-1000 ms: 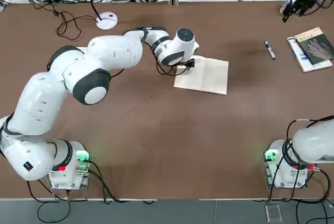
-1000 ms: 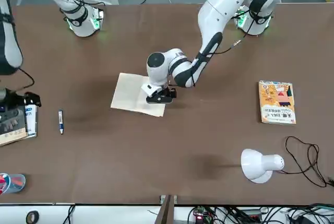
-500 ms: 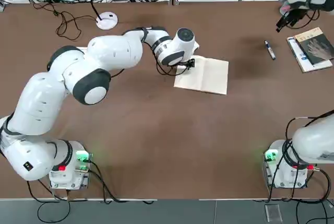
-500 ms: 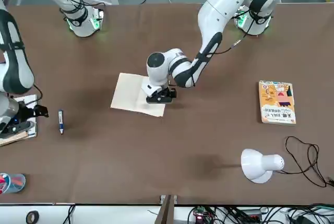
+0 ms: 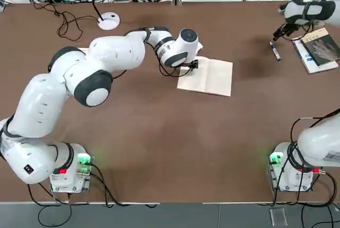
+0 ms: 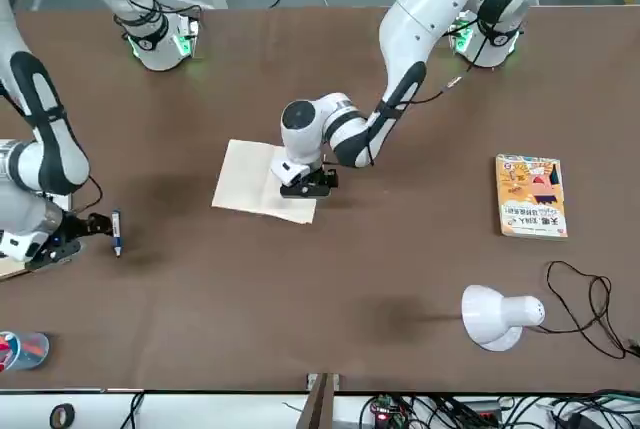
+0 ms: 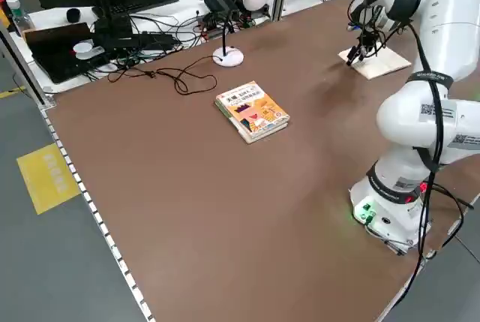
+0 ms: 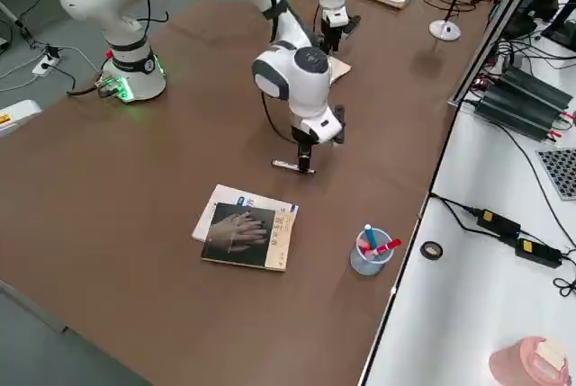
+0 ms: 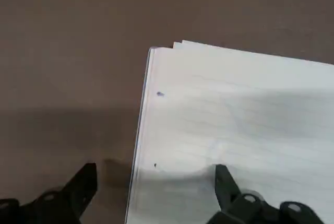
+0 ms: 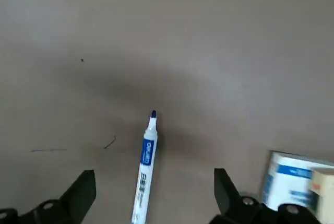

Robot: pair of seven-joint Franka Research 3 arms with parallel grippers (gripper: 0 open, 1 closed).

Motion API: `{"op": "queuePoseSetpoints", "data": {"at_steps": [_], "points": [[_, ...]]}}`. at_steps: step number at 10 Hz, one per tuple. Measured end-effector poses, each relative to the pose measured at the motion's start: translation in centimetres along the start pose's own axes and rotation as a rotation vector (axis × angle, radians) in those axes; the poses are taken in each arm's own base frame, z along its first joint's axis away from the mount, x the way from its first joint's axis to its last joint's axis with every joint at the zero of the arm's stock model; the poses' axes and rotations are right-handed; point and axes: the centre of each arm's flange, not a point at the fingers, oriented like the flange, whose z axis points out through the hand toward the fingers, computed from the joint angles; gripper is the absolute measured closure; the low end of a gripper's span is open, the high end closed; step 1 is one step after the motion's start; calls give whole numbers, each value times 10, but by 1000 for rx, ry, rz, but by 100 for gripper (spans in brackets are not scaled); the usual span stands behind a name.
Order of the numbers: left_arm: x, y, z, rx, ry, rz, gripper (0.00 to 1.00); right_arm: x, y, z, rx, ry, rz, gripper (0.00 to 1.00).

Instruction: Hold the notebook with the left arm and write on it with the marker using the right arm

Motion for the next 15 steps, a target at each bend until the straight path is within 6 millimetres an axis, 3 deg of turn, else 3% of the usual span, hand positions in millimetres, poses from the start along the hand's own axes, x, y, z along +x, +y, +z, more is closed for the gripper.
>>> {"op": "queuePoseSetpoints", "data": {"at_steps": [9,15], "points": [[0,0,0,0,0,0,0,-17,-5,29,-10,38,-56,0],[0,0,0,0,0,0,0,-32,-9,63,-31,61,-47,0]]}}
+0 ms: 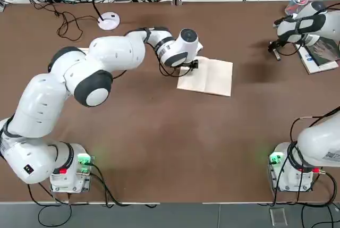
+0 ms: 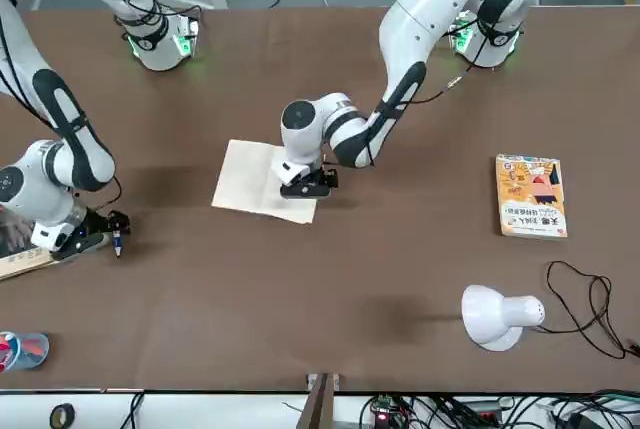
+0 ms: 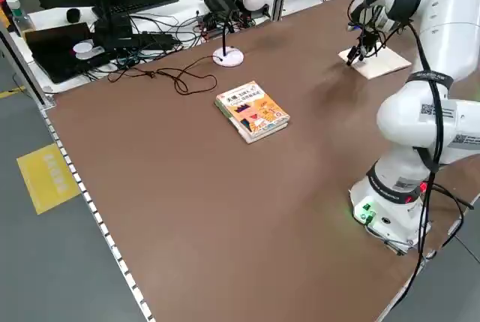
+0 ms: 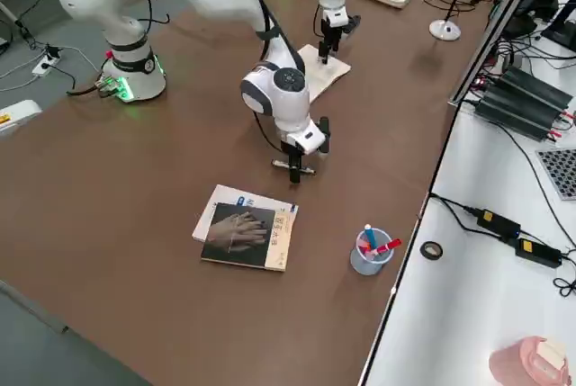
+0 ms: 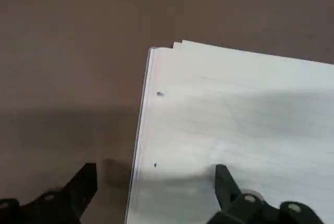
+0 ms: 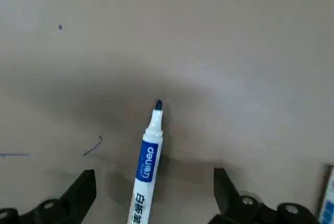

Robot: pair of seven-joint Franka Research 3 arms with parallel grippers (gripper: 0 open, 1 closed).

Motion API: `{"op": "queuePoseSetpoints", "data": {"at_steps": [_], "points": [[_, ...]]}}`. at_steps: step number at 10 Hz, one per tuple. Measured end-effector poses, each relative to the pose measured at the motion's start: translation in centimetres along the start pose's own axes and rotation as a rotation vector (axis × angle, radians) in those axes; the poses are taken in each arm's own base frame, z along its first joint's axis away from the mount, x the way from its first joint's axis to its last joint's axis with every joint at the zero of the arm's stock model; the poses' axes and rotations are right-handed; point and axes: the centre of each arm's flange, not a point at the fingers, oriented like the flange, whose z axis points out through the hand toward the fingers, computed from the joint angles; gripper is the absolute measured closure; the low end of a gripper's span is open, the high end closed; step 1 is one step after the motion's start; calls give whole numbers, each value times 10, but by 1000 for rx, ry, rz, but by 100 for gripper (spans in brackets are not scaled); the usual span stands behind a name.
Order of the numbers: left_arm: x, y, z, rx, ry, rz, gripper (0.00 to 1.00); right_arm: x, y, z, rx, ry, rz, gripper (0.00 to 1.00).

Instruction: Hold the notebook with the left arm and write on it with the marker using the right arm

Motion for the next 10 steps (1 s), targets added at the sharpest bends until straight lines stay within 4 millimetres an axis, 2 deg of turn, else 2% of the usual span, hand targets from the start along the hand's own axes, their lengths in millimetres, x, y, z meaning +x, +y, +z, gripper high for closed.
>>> {"op": "queuePoseSetpoints", "data": {"at_steps": [6,7,9,10], "points": [[0,0,0,0,0,1,0,-2,-2,2,-2,3,9,5],[0,0,0,0,0,1,0,-2,-1,1,-5,6,9,10],[0,0,0,0,0,1,0,-2,1,-2,-10,11,10,30],[0,0,0,0,0,1,0,-1,0,-3,-11,13,9,37]]}}
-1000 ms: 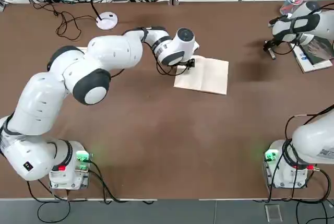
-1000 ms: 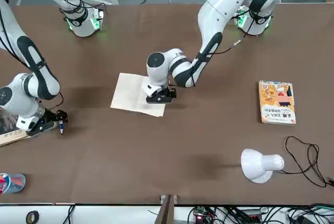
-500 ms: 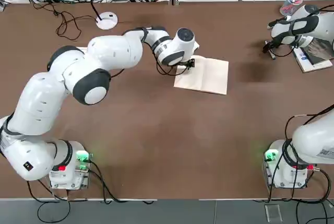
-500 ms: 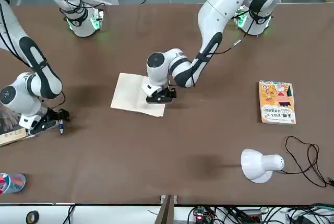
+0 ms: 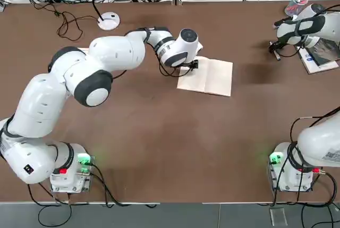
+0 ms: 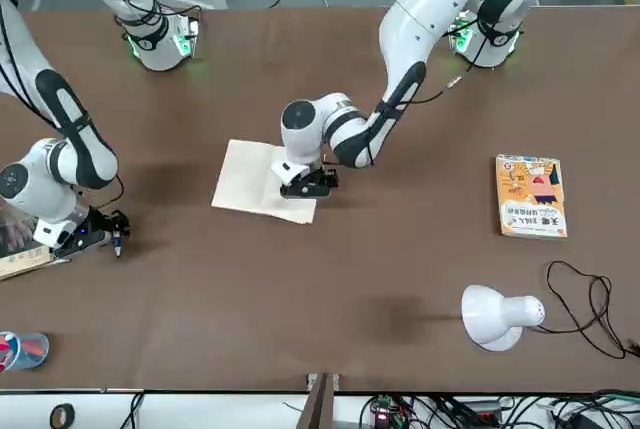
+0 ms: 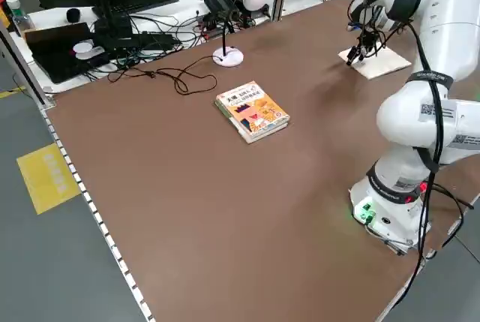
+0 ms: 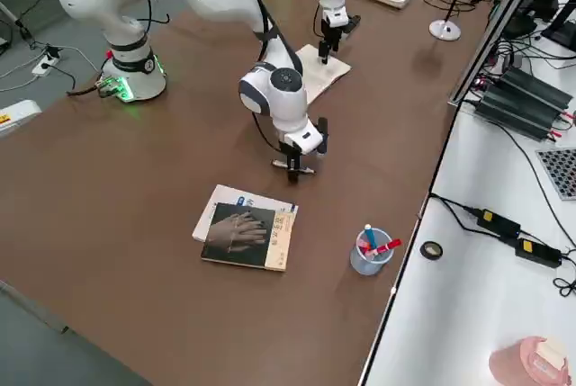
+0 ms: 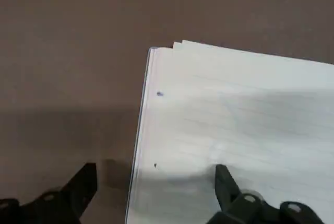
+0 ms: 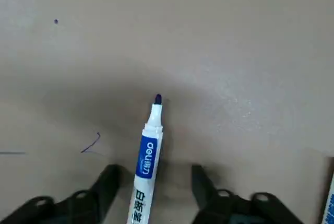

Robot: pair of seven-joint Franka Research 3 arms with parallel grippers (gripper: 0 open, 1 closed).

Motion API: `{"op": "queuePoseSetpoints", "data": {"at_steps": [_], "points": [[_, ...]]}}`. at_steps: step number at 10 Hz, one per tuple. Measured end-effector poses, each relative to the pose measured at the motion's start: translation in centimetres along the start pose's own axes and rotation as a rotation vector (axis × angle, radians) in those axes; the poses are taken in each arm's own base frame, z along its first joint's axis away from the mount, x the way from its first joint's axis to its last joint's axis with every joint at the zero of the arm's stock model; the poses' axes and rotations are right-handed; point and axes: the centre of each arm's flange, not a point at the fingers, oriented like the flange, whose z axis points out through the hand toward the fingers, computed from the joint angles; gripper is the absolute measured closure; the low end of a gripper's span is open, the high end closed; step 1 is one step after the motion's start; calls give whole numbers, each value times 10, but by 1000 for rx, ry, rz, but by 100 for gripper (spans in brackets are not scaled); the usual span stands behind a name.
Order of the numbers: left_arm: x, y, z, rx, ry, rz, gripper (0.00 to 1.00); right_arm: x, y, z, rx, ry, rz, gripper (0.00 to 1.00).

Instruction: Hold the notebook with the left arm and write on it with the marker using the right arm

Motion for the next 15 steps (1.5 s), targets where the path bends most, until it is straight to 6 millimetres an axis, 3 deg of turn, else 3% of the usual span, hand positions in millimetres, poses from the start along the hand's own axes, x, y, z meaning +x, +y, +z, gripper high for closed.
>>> {"op": "queuePoseSetpoints", "data": {"at_steps": [4,5,10,13,15], "points": [[0,0,0,4,7,8,0,0,4,-5,-7,8,5,80],[0,0,0,5,7,8,0,0,4,-6,-6,9,7,84],[0,0,0,5,8,8,0,-1,4,-5,-7,16,32,84],[1,0,0,5,8,8,0,-2,4,-6,33,16,169,84],[1,0,0,5,8,8,0,2,-14,-6,136,-48,307,84]]}}
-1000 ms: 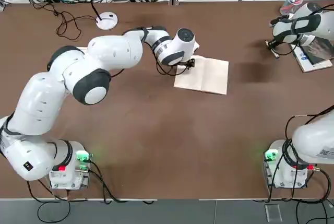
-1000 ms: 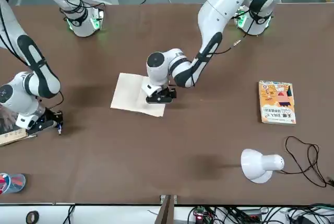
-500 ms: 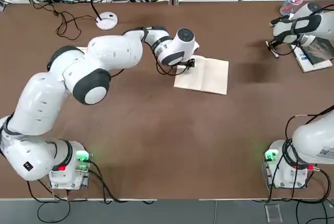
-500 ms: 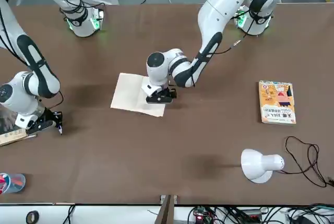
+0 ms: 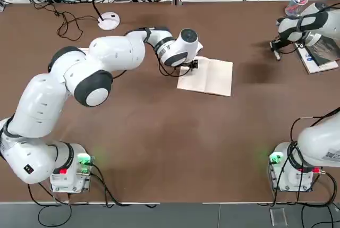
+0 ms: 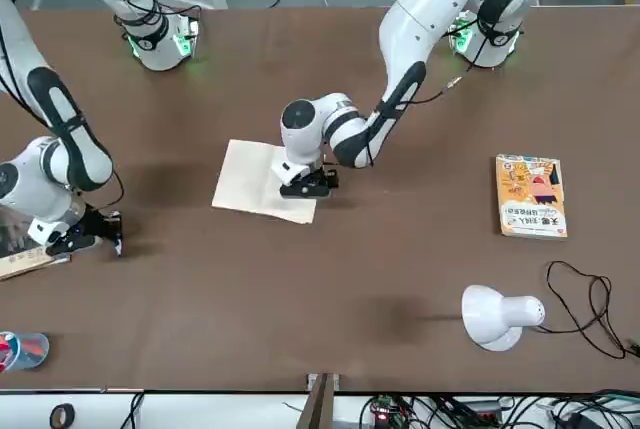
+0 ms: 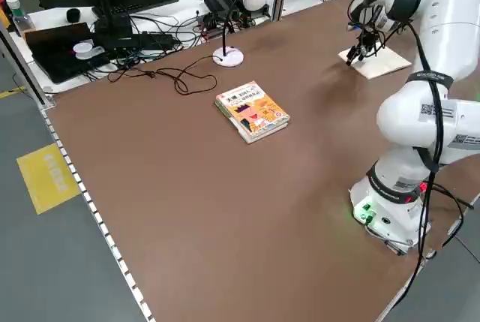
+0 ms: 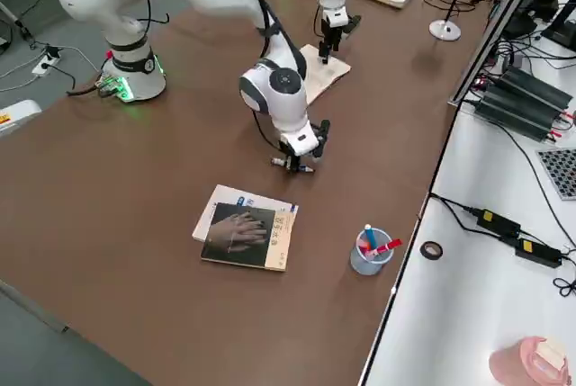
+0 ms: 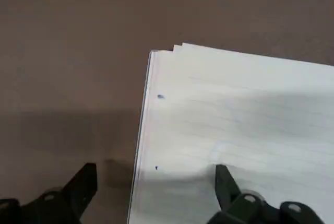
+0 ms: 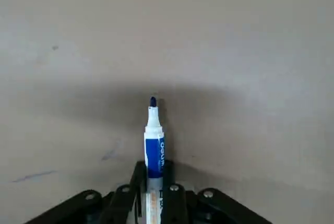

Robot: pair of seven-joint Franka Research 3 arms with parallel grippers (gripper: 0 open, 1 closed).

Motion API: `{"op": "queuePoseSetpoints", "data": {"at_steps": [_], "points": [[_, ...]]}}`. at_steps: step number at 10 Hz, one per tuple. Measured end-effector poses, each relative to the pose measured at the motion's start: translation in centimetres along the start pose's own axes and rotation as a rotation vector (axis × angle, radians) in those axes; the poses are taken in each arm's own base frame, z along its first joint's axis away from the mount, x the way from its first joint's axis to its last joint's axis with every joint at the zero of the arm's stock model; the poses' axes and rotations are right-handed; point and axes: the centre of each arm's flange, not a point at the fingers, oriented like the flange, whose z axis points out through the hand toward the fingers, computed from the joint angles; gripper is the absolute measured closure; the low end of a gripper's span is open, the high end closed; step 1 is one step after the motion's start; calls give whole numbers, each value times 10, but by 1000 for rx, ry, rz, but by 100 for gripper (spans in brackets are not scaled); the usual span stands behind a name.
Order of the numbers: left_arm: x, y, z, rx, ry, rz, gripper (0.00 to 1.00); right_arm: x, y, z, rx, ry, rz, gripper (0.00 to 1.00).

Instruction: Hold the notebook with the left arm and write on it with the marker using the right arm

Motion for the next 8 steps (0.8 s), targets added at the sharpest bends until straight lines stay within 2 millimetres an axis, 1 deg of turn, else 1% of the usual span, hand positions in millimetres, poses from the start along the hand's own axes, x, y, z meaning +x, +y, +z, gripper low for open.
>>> {"op": "queuePoseSetpoints", "data": {"at_steps": [2,4,6,8], "points": [[0,0,0,0,0,0,0,0,-39,-1,105,-112,134,84],[0,0,0,0,0,0,0,4,-72,-14,173,-204,256,84],[0,0,0,0,0,0,0,6,-96,-32,263,-271,347,84],[0,0,0,0,1,0,0,5,-115,-46,382,-323,438,84]]}}
